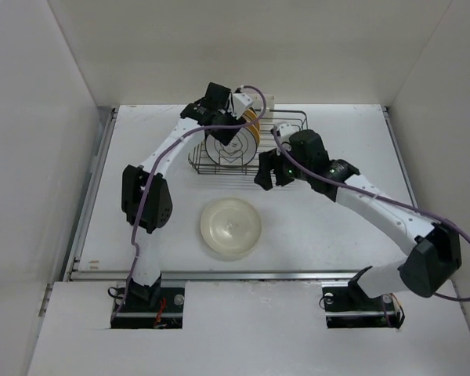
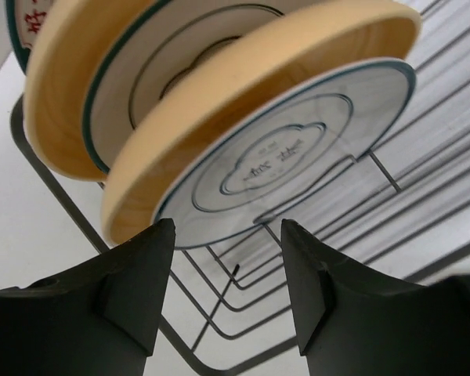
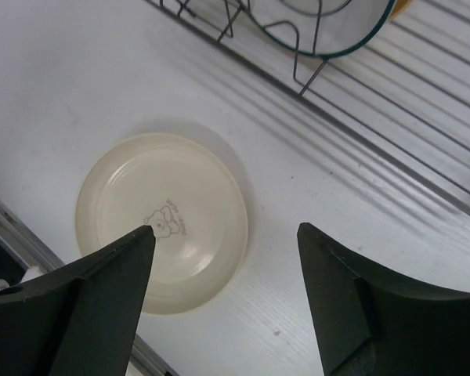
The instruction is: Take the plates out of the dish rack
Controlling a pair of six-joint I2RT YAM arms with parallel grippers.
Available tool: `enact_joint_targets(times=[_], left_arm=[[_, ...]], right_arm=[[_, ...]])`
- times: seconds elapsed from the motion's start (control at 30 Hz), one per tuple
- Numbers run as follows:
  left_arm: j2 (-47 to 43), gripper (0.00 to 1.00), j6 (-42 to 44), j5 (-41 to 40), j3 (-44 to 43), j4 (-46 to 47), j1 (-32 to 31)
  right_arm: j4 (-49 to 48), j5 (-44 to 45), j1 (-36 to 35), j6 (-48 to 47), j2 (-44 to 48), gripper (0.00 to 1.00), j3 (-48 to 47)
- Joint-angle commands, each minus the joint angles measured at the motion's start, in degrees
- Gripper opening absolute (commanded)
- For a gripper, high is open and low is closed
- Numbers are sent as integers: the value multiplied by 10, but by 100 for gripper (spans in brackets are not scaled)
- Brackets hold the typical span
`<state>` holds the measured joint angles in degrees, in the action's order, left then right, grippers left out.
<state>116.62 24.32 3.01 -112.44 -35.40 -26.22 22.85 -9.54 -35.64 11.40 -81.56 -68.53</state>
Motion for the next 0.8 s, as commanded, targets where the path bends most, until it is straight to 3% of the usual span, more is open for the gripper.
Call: enact_joint_targets(times=[0.0,0.13,0.3,0.53,0.77], left_arm=[[0,54,15,-31,-34,35,-6],[-13,49,-15,-51,-41,5,-6],[-67,47,-180,-32,-41,-54,35],[-53,54,-277,-1,-30,-130,142],[45,62,-284,66,-89,-187,166]], right_arm=[[-16,45,6,8,23,80,0],[-46,40,14,-26,2,80,-36],[-63,32,24,-77,-118,57,-156],[-38,33,50,-106,-305,57,-391],[-18,51,51,-117,-393,57,-469]])
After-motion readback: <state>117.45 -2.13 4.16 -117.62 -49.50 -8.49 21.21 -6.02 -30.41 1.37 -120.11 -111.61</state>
